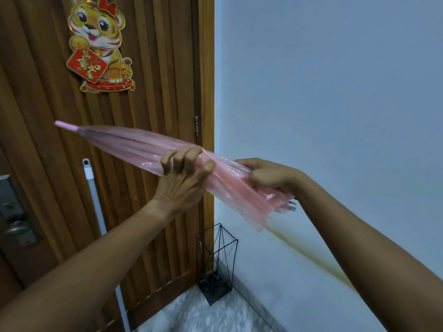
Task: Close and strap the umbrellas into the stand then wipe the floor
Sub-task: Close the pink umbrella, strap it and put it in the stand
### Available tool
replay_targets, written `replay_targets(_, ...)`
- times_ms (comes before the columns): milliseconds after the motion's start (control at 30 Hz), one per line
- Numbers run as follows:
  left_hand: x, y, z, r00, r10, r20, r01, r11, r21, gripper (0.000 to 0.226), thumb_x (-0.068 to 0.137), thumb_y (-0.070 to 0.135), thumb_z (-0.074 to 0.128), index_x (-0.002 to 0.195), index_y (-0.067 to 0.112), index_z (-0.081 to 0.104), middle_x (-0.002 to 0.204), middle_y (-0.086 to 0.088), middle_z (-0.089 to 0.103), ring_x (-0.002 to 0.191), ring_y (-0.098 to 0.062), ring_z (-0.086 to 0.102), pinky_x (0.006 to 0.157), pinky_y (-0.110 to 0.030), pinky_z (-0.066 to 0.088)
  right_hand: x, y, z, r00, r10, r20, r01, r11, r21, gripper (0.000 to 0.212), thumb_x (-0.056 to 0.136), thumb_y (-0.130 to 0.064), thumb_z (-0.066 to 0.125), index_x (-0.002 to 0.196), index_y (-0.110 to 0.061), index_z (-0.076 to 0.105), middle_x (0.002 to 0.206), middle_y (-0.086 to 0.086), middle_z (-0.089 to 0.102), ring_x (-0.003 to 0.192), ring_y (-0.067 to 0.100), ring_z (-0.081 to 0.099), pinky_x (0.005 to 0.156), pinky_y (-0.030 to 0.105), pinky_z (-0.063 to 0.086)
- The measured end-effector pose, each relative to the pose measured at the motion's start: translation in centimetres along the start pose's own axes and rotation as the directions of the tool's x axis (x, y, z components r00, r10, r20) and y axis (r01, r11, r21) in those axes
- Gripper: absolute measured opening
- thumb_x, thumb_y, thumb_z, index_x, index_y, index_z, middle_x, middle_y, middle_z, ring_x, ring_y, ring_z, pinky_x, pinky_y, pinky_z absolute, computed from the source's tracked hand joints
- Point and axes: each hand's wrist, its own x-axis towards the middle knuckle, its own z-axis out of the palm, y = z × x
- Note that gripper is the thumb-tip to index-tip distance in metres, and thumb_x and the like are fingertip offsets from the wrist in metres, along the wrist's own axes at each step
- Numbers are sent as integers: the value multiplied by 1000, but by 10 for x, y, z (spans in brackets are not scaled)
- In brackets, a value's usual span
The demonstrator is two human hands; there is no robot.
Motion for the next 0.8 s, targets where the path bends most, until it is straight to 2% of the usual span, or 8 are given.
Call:
replay_targets(133,7,8,-4,968,76,241,-61,996,-68,78,64,24,80,128,22,36,139,-17,39,130,-35,41,107,-50,31,-3,-8,1,999,6,35,-2,992,-127,49,86,-3,47,123,-28,66,113,5,72,102,26,69,84,39,58)
replay_targets(200,13,11,-8,906,72,417,-32,994,-102,82,66,26,84,131,20,36,125,-13,58,109,-32,59,95,-49,46,-3,-7,-3,998,43,54,-34,987,-159,56,83,2,43,122,-30,67,114,5,72,103,27,69,86,44,60)
replay_targets(300,17,12,-12,878,29,477,6,997,-72,69,69,21,79,129,20,45,105,-5,68,88,-28,65,76,-43,48,-3,-12,-9,998,61,29,-60,996,-59,55,79,2,44,117,-25,72,113,10,72,99,29,71,77,39,60)
replay_targets(400,14,11,-11,828,-38,560,127,984,-121,50,72,23,72,115,24,46,95,1,66,83,-26,65,77,-44,52,-2,-23,-10,954,-56,-294,36,997,-74,21,95,-11,55,97,-15,76,102,10,73,95,24,69,77,27,49)
replay_targets(500,7,12,-10,710,-130,692,354,915,-192,42,72,23,70,106,28,45,81,4,64,70,-24,65,67,-42,59,-6,-31,-16,805,-222,-551,159,974,-160,21,99,-33,59,84,-26,71,91,-6,72,88,10,66,71,20,44)
replay_targets(567,5,13,-10,560,-176,810,590,771,-240,33,73,20,73,97,27,51,74,6,62,63,-16,63,61,-35,58,-6,-32,-17,676,-256,-691,227,965,-135,18,96,-35,61,91,-24,73,97,-9,74,96,8,66,79,19,46)
replay_targets(667,8,14,-14,337,-87,937,876,392,-279,21,73,12,77,78,14,56,73,-2,60,61,-17,60,51,-29,48,-4,-29,-6,496,-268,-826,285,949,-137,17,89,-36,64,93,-24,75,101,-14,73,106,8,62,89,27,48)
replay_targets(800,10,17,-25,247,8,969,966,-82,-246,28,74,11,76,99,11,62,101,-15,66,92,-31,65,92,-46,55,0,-11,12,395,-197,-897,322,944,-66,21,83,-38,73,96,-24,64,105,-11,61,102,14,57,83,27,48)
